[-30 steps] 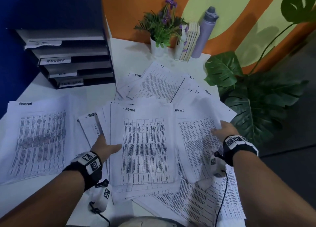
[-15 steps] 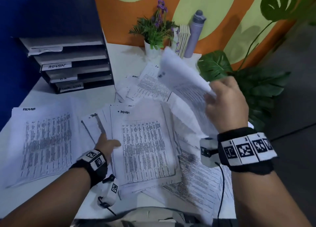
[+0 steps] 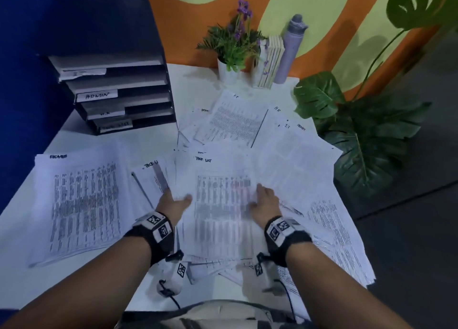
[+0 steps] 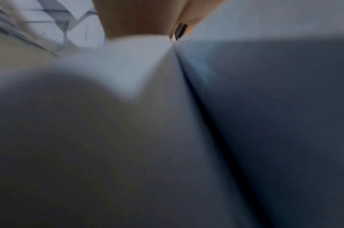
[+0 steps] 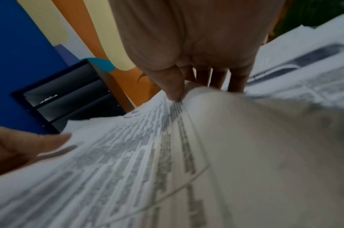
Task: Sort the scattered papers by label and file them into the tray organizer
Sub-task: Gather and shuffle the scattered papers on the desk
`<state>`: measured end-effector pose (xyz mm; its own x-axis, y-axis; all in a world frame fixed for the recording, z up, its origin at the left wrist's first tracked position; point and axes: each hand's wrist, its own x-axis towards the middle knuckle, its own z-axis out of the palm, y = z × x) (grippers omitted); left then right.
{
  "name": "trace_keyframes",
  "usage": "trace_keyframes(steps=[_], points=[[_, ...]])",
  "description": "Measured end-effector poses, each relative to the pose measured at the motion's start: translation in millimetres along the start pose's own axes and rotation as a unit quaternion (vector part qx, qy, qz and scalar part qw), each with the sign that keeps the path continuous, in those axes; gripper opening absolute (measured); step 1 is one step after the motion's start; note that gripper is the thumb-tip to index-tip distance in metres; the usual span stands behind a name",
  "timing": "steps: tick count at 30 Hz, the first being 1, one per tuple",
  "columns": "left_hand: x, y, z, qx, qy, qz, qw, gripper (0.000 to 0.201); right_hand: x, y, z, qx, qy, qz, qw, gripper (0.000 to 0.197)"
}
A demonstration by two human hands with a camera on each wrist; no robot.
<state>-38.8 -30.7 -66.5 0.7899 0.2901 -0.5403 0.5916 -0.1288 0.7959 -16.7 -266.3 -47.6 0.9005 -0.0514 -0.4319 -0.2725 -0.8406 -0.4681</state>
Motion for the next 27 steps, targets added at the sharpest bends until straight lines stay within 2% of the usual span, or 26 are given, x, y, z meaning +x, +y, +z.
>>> trace_keyframes(steps=[1,4,6,8,11,13,15,17,19,20,21,22,24,25,27], points=[[2.0,-3.4,-0.6,0.016,-0.007,-0.019,1.000,0.077,-2.9,-0.7,4.1,0.000,-0.008,-0.014,1.000,0.061],[-9.7,2.3,-10.4,0.098,0.022,0.030,0.995,0.067,-3.2,0.7,4.6,0.041,-0.007,-0.030,0.999,0.065],[-17.0,6.6,-17.9,0.079,0.024,0.077,0.994,0.056,1.7,4.4,-3.0,0.063,-0.006,-0.004,0.998,0.077],[-29.3,15.3,-27.0,-0.005,0.004,0.113,0.994,0.057,2.5,7.4,-11.9,0.153,-0.030,0.012,0.988,0.094],[-54.8,40.0,-39.6,-0.095,-0.042,0.148,0.983,0.061,-4.3,-0.5,-30.0,0.368,-0.077,-0.019,0.926,0.100],[-66.0,55.5,-43.9,-0.123,-0.051,0.185,0.974,0.058,-13.4,-16.4,-42.6,0.450,-0.046,-0.077,0.888,0.084],[-76.2,75.4,-45.6,-0.147,-0.040,0.220,0.964,0.056,-26.2,-37.7,-56.6,0.490,0.019,-0.127,0.862,0.066],[-79.1,89.2,-47.4,-0.158,-0.007,0.240,0.958,0.046,-36.0,-55.2,-68.9,0.508,0.075,-0.175,0.840,0.057],[-82.3,96.3,-53.2,-0.142,0.035,0.254,0.956,0.020,-45.7,-67.8,-75.8,0.511,0.108,-0.208,0.827,0.052],[-84.0,96.9,-56.2,-0.130,0.049,0.245,0.960,0.033,-48.2,-70.8,-76.6,0.510,0.118,-0.212,0.826,0.052],[-83.7,94.0,-59.3,-0.109,0.050,0.224,0.967,0.055,-52.6,-73.0,-77.5,0.513,0.119,-0.212,0.823,0.055],[-86.1,93.1,-62.0,-0.098,0.050,0.210,0.972,0.061,-54.7,-73.9,-78.2,0.515,0.119,-0.213,0.822,0.059],[-90.3,93.2,-63.6,-0.096,0.049,0.190,0.976,0.042,-57.6,-74.8,-83.5,0.487,0.139,-0.231,0.831,0.072],[-88.3,91.2,-63.6,-0.102,0.037,0.201,0.973,0.036,-60.3,-77.0,-89.0,0.458,0.160,-0.255,0.837,0.080],[-86.0,89.6,-62.2,-0.121,-0.001,0.222,0.967,0.054,-65.6,-84.2,-103.1,0.400,0.197,-0.322,0.835,0.090]])
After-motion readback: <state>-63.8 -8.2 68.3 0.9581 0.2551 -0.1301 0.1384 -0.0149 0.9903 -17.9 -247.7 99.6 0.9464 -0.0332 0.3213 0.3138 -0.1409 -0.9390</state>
